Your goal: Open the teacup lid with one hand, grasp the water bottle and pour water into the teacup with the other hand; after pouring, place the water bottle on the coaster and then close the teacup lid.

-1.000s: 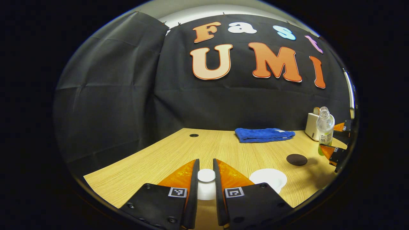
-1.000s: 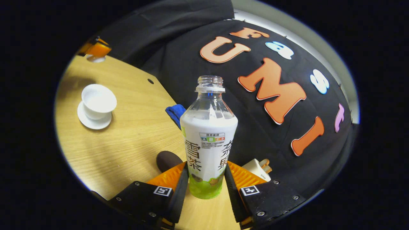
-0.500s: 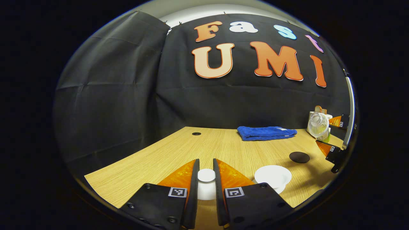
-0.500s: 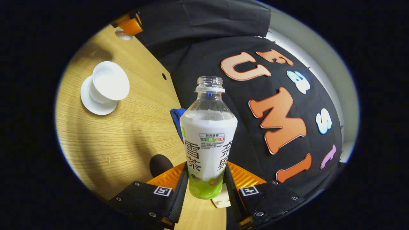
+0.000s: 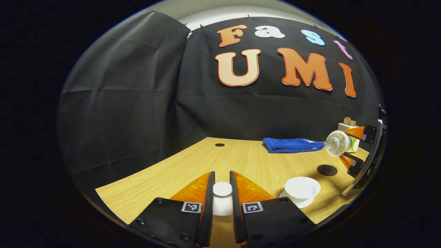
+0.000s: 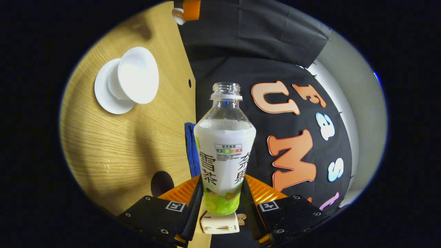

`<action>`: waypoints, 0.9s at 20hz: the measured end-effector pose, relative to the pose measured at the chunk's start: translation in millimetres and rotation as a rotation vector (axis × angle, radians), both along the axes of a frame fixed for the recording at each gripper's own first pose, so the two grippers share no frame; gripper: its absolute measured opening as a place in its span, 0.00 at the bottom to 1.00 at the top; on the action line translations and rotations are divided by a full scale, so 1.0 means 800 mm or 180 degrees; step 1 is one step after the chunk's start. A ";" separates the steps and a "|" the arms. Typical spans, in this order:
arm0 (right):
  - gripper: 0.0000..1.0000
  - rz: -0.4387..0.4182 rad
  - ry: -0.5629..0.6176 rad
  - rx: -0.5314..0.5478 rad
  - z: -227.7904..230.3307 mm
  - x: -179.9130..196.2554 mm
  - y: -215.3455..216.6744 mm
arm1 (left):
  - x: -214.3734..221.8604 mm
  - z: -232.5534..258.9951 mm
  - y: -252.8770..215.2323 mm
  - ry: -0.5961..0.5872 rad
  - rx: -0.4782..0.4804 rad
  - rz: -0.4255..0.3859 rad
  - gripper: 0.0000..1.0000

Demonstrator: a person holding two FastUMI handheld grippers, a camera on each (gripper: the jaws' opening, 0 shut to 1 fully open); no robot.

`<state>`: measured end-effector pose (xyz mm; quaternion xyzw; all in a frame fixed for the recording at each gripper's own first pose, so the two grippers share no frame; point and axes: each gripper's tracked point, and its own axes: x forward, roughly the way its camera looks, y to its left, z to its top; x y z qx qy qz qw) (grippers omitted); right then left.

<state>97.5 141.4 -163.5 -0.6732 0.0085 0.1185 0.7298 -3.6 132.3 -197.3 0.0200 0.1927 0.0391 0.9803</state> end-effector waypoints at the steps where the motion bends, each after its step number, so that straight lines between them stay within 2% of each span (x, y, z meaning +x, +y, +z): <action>1: 0.63 0.0024 -0.0005 -0.0046 -0.002 0.001 0.003 | -0.001 0.000 0.002 0.0001 0.0003 0.0003 0.26; 3: 0.63 0.0115 -0.0080 -0.0217 0.000 0.001 0.009 | -0.001 0.000 0.003 -0.0002 0.0021 0.0003 0.29; 5: 0.63 0.0209 -0.0203 -0.0406 0.007 0.003 0.014 | -0.002 0.000 0.006 -0.0003 0.0035 -0.0001 0.26; 8: 0.63 0.0262 -0.0155 -0.0443 -0.006 0.000 0.016 | 0.000 -0.001 0.007 -0.0003 0.0022 0.0002 0.29; 9: 0.63 0.0304 -0.0183 -0.0502 -0.005 0.000 0.023 | -0.001 -0.001 0.006 0.0003 0.0018 -0.0006 0.26; 11: 0.65 0.0394 -0.0281 -0.0654 0.002 0.001 0.029 | -0.002 -0.003 0.006 0.0015 0.0013 -0.0021 0.29; 13: 0.63 0.0447 -0.0357 -0.0771 0.007 0.003 0.029 | -0.003 -0.001 0.007 0.0015 0.0010 -0.0022 0.29; 18: 0.63 0.0551 -0.0518 -0.0962 0.018 0.007 0.034 | -0.005 -0.001 0.012 0.0018 -0.0002 -0.0002 0.29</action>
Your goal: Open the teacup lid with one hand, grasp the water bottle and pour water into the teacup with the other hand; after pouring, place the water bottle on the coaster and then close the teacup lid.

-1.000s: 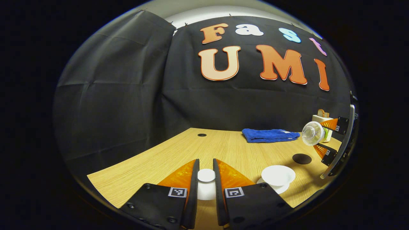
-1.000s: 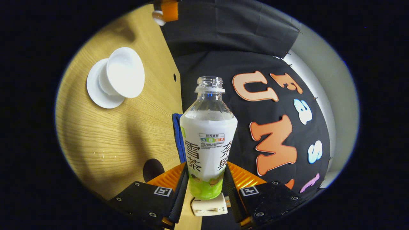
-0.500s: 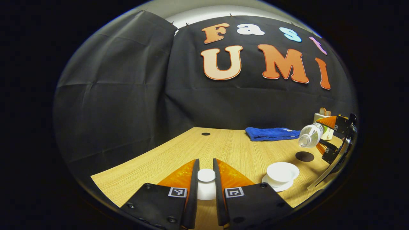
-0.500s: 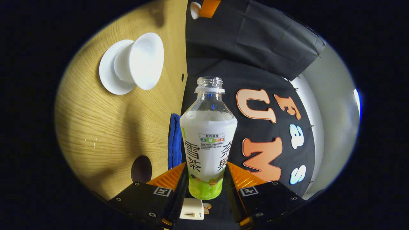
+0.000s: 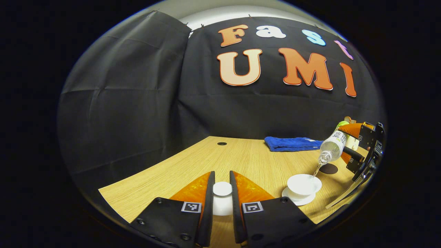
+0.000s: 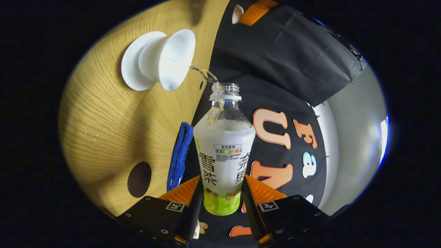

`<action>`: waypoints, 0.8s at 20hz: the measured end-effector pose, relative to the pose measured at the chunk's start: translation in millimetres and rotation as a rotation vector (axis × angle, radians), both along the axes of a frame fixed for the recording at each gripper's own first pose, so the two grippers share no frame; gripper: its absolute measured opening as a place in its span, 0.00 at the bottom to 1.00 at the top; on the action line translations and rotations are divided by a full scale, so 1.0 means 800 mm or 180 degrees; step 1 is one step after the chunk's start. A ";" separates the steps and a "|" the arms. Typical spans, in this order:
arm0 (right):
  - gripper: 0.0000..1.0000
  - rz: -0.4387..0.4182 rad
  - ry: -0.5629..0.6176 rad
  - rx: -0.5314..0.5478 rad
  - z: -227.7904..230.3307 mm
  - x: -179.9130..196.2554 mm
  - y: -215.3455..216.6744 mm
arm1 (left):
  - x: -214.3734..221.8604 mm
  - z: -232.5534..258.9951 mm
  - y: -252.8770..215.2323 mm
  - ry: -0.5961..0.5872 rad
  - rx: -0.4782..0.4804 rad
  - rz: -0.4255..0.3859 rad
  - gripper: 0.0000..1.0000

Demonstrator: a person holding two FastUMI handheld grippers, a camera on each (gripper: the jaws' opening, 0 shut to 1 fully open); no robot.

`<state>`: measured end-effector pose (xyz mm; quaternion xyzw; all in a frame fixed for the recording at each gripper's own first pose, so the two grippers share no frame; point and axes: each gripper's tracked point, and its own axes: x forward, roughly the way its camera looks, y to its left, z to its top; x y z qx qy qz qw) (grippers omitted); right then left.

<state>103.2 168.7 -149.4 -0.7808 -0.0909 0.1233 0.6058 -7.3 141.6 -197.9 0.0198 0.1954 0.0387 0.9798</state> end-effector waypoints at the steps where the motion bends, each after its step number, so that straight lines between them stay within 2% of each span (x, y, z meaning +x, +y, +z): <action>1: 0.63 0.0007 -0.0009 -0.0005 0.001 0.001 -0.001 | 0.000 0.000 0.002 0.0002 0.0002 0.0007 0.29; 2: 0.63 0.0014 -0.0013 -0.0010 0.002 0.002 -0.001 | -0.001 0.000 0.002 0.0001 0.0006 0.0009 0.26; 3: 0.63 0.0019 -0.0027 -0.0013 0.003 0.002 0.000 | -0.002 0.000 0.003 0.0000 0.0012 0.0012 0.29; 5: 0.62 0.0027 -0.0055 -0.0022 0.005 0.004 0.000 | -0.003 0.001 0.004 -0.0005 0.0025 0.0015 0.27; 6: 0.63 0.0029 -0.0066 -0.0025 0.005 0.004 0.001 | -0.002 0.003 0.003 -0.0008 0.0031 0.0011 0.29; 13: 0.63 0.0124 -0.0200 -0.0143 0.028 0.015 0.002 | -0.003 0.003 0.003 -0.0003 0.0036 0.0002 0.29; 14: 0.60 0.0136 -0.0213 -0.0154 0.029 0.016 0.001 | -0.003 0.004 0.003 -0.0003 0.0037 0.0000 0.29; 16: 0.62 0.0169 -0.0253 -0.0194 0.034 0.018 0.003 | -0.003 0.005 0.003 -0.0004 0.0056 -0.0003 0.29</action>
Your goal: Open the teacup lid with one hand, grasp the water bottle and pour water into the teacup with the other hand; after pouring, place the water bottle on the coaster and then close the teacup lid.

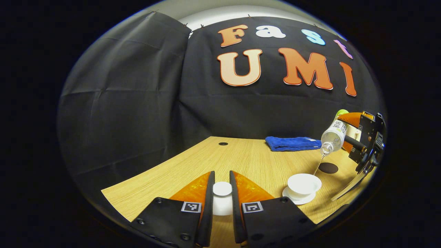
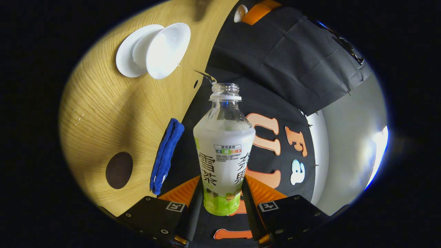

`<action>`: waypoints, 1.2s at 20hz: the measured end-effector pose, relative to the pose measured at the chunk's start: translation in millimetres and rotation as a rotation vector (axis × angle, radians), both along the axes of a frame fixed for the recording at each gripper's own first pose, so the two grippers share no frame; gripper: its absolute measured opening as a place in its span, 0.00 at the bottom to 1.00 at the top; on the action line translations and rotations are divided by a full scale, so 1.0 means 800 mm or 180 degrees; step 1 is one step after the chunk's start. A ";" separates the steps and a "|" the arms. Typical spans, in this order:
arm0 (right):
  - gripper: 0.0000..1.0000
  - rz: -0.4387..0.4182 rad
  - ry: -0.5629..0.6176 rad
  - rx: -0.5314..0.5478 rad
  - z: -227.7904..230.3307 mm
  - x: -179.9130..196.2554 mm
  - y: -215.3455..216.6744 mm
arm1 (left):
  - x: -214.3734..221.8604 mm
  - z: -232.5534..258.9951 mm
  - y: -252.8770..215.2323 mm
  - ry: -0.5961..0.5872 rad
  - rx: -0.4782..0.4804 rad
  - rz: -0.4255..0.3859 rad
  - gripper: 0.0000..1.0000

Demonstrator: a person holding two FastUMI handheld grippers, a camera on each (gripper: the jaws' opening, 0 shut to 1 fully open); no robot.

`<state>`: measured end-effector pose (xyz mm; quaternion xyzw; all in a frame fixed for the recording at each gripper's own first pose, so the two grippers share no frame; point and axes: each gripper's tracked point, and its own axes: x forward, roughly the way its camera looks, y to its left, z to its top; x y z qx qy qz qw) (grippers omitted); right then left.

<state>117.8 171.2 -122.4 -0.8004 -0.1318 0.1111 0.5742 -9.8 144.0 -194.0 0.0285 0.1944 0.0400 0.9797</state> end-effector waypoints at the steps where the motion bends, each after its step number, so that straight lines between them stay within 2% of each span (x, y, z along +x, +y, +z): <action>1: 0.62 0.0021 -0.0018 -0.0020 0.002 0.001 0.001 | -0.001 0.000 0.000 0.0003 0.0007 0.0000 0.29; 4: 0.62 0.0086 -0.0080 -0.0071 0.009 0.001 0.007 | -0.003 0.000 0.002 0.0003 0.0018 0.0001 0.29; 5: 0.59 0.0114 -0.0105 -0.0095 0.013 0.001 0.009 | -0.003 0.000 0.003 0.0008 0.0018 -0.0002 0.29; 6: 0.62 0.0140 -0.0135 -0.0125 0.016 0.001 0.012 | -0.002 0.002 0.002 0.0014 0.0018 -0.0003 0.29; 10: 0.62 0.0212 -0.0230 -0.0203 0.028 0.003 0.018 | -0.004 0.005 0.003 -0.0002 0.0024 0.0000 0.29; 11: 0.59 0.0220 -0.0247 -0.0211 0.030 0.005 0.019 | -0.003 0.005 0.005 -0.0005 0.0018 0.0005 0.29; 12: 0.62 0.0225 -0.0281 -0.0219 0.033 0.005 0.018 | -0.003 0.004 0.006 -0.0004 0.0014 0.0005 0.29; 19: 0.62 0.0295 -0.0497 -0.0353 0.059 0.009 0.024 | -0.007 0.004 0.011 0.0000 -0.0001 0.0028 0.29; 20: 0.65 0.0316 -0.0506 -0.0375 0.059 0.009 0.026 | -0.008 0.005 0.011 0.0001 -0.0006 0.0024 0.29; 21: 0.62 0.0333 -0.0510 -0.0392 0.059 0.007 0.027 | -0.008 0.004 0.011 0.0008 -0.0007 0.0017 0.29; 24: 0.62 0.0376 -0.0501 -0.0426 0.055 0.003 0.030 | -0.010 0.005 0.011 0.0004 -0.0003 0.0021 0.29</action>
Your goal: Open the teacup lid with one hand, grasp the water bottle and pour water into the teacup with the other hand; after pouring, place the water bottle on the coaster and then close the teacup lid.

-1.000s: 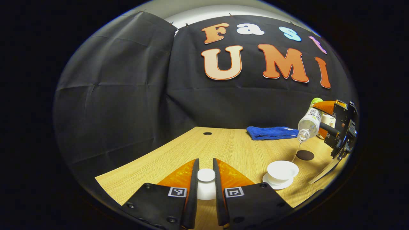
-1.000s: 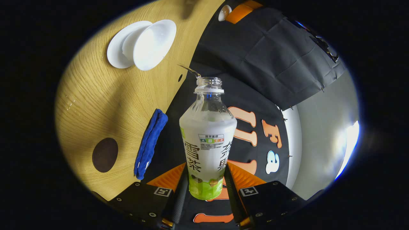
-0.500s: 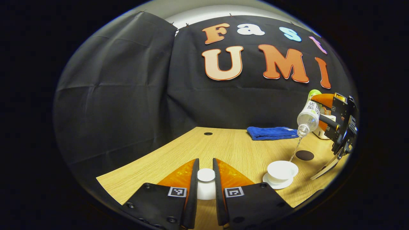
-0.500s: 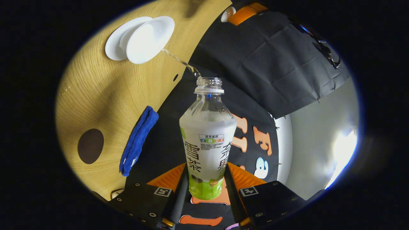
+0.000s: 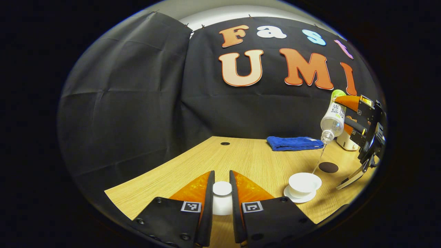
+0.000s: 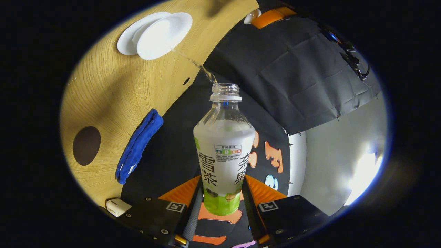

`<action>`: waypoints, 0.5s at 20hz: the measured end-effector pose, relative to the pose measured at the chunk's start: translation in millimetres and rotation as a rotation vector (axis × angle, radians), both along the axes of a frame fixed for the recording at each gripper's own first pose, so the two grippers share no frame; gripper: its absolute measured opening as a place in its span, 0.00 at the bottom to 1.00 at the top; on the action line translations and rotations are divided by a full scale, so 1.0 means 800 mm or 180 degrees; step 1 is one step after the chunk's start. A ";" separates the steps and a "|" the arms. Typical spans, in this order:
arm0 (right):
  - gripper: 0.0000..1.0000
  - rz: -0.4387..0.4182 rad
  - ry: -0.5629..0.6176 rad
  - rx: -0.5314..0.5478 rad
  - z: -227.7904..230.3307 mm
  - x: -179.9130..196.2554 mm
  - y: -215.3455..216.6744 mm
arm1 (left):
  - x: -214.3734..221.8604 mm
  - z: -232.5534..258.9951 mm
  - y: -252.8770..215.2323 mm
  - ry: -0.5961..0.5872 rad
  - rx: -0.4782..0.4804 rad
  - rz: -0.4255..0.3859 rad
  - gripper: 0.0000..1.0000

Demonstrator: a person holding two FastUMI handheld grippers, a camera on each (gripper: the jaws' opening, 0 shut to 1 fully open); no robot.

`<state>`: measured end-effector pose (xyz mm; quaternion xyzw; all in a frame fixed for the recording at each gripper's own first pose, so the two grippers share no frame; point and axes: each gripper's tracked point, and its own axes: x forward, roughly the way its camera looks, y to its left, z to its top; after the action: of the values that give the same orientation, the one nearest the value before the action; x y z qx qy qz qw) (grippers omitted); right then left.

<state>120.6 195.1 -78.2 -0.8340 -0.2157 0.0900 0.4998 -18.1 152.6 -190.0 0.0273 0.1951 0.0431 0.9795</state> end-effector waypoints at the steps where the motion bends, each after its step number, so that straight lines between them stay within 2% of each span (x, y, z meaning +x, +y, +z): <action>1: 0.63 -0.0007 0.0055 -0.0014 -0.010 0.000 0.000 | 0.001 0.001 -0.001 -0.0001 -0.0009 -0.0002 0.29; 3: 0.59 0.0028 0.0046 -0.0114 -0.018 -0.004 0.006 | 0.000 0.000 -0.003 0.0003 -0.0019 -0.0009 0.29; 4: 0.62 0.0047 0.0036 -0.0128 -0.021 -0.007 0.007 | -0.001 -0.002 -0.004 0.0007 -0.0017 -0.0010 0.29; 10: 0.63 0.0238 0.0134 -0.0142 -0.046 -0.023 0.032 | -0.012 -0.003 -0.013 0.0044 -0.0055 -0.0013 0.29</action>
<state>101.8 220.6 -115.3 -0.8342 -0.2341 0.1310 0.4818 -27.7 142.5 -192.7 0.0195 0.2022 0.0392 0.9784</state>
